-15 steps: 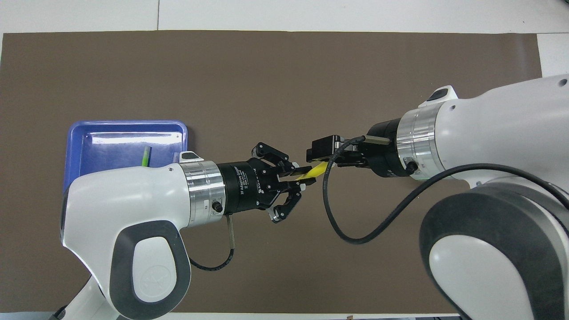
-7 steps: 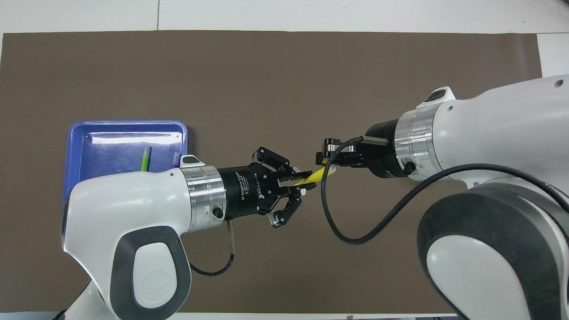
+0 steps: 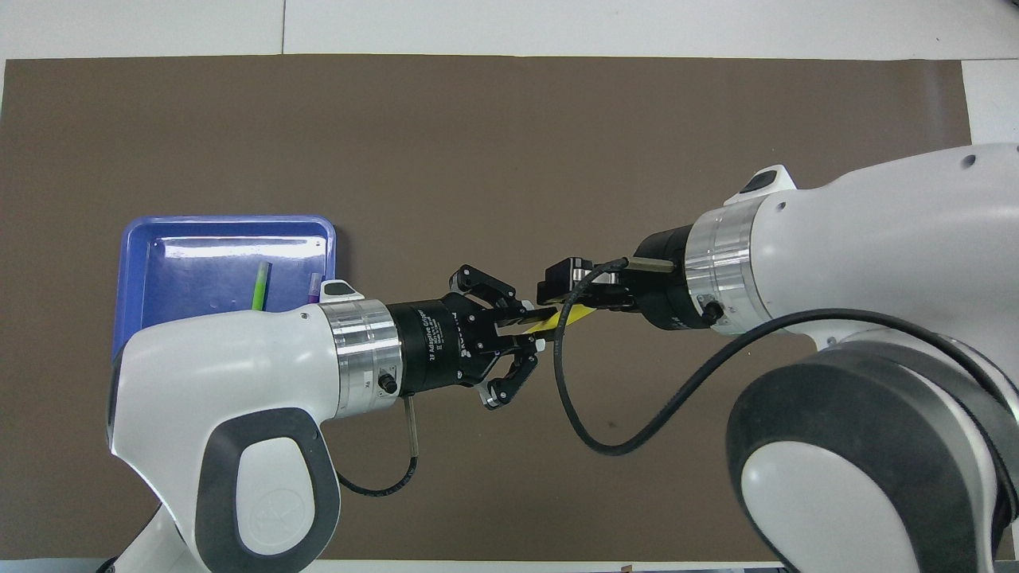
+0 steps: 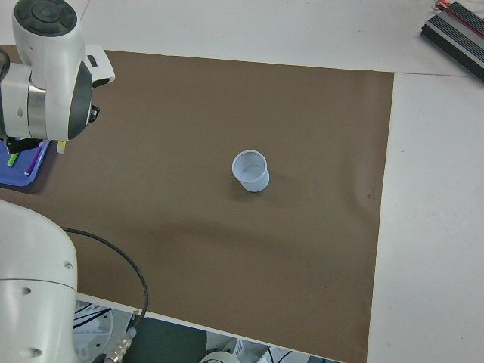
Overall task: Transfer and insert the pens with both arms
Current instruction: 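Close the right gripper on the yellow pen tip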
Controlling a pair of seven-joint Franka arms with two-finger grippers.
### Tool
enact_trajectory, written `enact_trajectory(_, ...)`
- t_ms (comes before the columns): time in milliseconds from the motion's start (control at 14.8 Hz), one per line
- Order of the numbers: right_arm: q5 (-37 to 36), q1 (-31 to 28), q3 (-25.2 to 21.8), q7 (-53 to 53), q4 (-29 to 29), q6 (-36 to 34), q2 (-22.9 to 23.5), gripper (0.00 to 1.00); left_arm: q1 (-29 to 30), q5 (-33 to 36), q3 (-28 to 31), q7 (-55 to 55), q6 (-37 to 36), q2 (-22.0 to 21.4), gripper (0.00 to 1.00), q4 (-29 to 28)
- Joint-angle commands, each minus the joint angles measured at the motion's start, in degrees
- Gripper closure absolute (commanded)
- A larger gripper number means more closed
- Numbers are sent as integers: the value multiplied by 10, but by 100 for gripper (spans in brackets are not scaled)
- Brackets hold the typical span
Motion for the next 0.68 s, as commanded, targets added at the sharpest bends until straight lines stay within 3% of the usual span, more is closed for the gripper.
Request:
enact_trajectory(0, 7, -1, 0, 4, -9, -11, -11, 49, -12, -11, 6, 7, 14, -10, 100, -12)
enact_trajectory(609, 2, -1, -1, 2, -7, -35, -14, 51, -11, -11, 6, 7, 18, -13, 100, -16)
